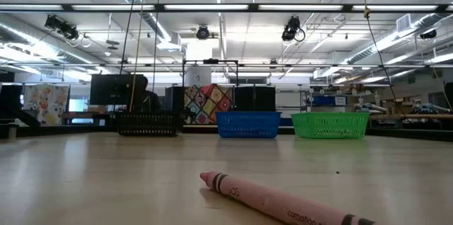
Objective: Sort crayons
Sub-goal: Put the red crayon into the blue bin
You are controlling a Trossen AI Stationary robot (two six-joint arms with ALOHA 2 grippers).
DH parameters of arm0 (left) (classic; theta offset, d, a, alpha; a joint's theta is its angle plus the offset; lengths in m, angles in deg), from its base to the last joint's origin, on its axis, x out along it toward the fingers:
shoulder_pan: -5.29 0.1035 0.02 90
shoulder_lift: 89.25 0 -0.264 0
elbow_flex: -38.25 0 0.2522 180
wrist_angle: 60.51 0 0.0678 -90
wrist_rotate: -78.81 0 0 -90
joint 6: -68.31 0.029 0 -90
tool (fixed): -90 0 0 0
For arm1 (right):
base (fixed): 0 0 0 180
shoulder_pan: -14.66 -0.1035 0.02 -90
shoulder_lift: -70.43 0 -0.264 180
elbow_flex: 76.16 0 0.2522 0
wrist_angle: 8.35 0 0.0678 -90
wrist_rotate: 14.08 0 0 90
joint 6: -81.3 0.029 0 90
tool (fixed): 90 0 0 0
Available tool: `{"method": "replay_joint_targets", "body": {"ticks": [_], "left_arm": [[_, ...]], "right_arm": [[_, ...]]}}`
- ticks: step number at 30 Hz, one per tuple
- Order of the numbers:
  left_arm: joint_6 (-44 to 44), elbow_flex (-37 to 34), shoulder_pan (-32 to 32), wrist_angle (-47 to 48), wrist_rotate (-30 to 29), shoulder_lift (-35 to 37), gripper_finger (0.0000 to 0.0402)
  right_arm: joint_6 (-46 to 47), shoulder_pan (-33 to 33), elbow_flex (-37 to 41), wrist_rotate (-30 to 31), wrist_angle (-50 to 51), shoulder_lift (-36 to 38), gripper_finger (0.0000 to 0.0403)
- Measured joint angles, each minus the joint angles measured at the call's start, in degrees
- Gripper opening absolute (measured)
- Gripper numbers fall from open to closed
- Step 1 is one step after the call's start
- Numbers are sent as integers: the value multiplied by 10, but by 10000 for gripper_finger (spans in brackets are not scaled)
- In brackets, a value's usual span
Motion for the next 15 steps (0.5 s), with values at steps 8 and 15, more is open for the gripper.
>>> {"method": "replay_joint_targets", "body": {"ticks": [8,15], "left_arm": [[17,0,1,4,-3,0,68],[46,0,-3,40,-60,17,109]], "right_arm": [[3,0,0,12,1,0,36],[3,11,-2,40,24,0,36]]}}
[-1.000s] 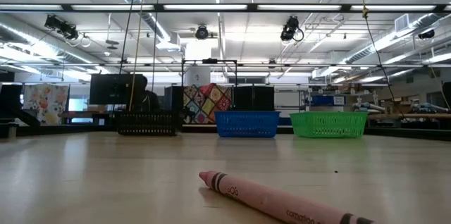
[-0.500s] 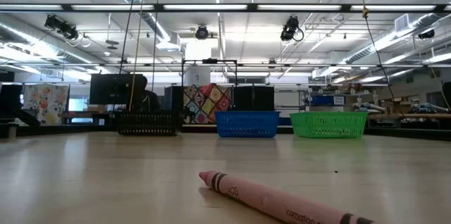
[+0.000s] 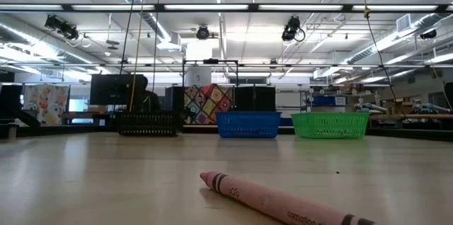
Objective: Sort crayons
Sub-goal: Put the red crayon into the blue bin
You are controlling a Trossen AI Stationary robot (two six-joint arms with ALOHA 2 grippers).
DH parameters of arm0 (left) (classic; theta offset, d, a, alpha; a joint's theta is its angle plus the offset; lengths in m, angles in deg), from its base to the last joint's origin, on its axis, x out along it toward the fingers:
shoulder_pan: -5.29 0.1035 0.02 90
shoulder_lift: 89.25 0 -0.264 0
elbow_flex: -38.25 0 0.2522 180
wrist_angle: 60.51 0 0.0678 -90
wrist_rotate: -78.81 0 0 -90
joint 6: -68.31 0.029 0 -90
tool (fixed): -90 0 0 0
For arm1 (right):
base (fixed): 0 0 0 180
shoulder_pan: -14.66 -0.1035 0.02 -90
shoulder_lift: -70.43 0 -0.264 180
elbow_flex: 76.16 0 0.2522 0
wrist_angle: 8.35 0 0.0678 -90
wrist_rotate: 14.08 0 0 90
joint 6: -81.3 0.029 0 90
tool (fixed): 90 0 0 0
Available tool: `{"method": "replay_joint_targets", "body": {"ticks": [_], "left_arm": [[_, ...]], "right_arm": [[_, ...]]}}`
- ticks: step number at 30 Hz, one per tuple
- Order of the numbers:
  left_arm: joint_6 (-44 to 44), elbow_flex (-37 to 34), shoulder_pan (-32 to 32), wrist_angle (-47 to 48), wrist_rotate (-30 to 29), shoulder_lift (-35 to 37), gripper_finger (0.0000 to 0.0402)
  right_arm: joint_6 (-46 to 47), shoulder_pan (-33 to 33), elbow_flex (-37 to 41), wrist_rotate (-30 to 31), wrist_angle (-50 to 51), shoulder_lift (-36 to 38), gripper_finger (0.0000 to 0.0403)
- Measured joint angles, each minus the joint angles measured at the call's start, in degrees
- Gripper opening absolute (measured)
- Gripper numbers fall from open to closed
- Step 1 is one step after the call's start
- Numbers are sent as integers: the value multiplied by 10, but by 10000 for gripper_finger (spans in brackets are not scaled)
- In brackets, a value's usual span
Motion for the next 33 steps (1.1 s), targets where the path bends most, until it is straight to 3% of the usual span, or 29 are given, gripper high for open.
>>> {"method": "replay_joint_targets", "body": {"ticks": [3,16,33], "left_arm": [[-13,0,-2,45,-38,19,111],[-80,0,-3,162,-50,49,112],[-188,0,-4,267,-48,49,112]], "right_arm": [[0,10,2,-1,23,0,36],[29,103,2,-40,105,-1,36],[-26,307,2,-142,204,-1,36]]}}
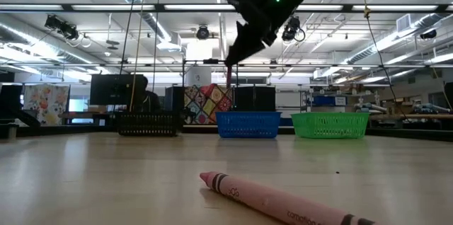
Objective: Sort crayons
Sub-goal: Put the red crayon into the blue bin
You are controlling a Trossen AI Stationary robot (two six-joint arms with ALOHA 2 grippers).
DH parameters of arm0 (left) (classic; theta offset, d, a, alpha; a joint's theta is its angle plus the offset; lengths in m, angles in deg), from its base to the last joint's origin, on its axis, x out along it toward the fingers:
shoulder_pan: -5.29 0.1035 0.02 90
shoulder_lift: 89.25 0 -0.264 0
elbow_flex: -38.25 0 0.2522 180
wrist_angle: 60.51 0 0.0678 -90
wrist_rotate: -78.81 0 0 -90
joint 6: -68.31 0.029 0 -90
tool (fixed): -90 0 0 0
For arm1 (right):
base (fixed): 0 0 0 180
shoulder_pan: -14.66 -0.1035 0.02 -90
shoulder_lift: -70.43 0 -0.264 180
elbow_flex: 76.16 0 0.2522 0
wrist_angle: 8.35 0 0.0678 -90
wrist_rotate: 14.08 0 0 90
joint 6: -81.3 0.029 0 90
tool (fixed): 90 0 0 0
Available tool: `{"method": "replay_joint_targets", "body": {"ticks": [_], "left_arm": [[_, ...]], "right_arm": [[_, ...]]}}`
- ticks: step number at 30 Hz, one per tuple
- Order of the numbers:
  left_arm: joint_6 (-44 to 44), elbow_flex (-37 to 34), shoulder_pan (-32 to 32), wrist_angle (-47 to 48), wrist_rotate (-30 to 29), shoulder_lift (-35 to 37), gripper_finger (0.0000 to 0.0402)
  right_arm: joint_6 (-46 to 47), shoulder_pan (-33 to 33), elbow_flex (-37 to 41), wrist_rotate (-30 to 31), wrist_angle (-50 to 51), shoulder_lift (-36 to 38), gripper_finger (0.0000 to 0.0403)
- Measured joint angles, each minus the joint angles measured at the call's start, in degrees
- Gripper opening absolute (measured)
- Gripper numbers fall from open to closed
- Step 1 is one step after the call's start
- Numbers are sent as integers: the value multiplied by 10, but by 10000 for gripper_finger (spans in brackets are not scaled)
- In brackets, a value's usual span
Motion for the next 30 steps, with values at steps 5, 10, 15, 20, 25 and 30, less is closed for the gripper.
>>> {"method": "replay_joint_targets", "body": {"ticks": [5,10,15,20,25,30], "left_arm": [[-6,0,0,11,0,0,112],[-8,0,0,15,1,0,112],[-8,0,0,25,1,0,112],[-11,0,0,34,1,0,112],[-11,0,2,35,1,0,112],[-11,0,3,36,1,-1,112]], "right_arm": [[-11,65,0,-41,22,0,36],[-37,119,0,-45,25,0,36],[-41,169,0,-86,53,0,36],[-37,207,0,-88,90,0,37],[-18,236,0,-128,86,-1,37],[-6,247,7,-144,81,-31,37]]}}
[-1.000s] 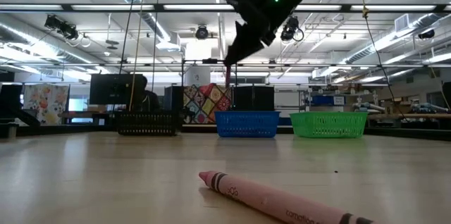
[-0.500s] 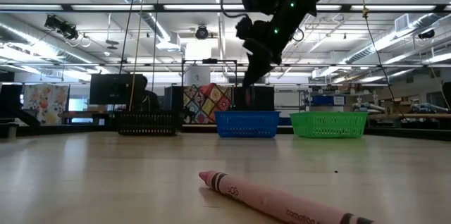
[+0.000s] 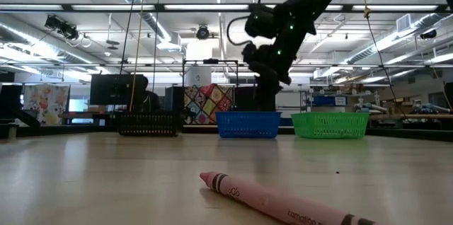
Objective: Sort crayons
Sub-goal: Put the red crayon into the blue bin
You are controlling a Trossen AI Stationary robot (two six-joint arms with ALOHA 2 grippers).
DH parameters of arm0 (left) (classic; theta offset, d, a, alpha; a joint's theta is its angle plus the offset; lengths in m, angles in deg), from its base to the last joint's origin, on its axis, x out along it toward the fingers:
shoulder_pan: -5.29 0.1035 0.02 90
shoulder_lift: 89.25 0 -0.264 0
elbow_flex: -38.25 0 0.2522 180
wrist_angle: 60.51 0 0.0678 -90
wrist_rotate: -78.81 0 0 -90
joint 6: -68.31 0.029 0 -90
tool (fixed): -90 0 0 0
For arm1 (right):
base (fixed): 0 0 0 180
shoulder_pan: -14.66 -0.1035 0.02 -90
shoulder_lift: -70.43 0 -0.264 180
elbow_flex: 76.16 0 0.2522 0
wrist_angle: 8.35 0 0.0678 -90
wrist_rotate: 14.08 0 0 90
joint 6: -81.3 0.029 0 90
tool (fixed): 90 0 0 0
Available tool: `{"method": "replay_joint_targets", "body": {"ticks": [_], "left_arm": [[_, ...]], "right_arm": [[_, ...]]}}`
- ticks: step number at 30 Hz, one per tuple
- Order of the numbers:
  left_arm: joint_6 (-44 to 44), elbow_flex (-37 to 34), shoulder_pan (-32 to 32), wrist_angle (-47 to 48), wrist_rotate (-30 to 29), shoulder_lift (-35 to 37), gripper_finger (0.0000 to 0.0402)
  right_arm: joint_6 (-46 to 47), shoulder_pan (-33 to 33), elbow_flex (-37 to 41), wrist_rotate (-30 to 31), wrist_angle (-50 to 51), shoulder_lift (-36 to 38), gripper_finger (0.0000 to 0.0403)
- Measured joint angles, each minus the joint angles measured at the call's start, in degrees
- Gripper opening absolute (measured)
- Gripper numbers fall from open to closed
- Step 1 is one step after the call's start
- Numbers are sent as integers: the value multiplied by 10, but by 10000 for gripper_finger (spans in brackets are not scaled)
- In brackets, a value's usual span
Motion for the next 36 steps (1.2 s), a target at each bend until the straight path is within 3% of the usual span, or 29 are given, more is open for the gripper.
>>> {"method": "replay_joint_targets", "body": {"ticks": [10,23,31,36], "left_arm": [[-4,0,0,8,0,0,112],[-14,0,2,17,0,-3,112],[-14,0,3,17,0,-3,112],[-15,0,5,19,7,-3,112]], "right_arm": [[-4,0,-1,8,-44,-69,40],[-4,-2,0,17,-48,-62,51],[-4,-15,0,20,-48,-62,96],[-4,-30,-15,70,-13,-53,124]]}}
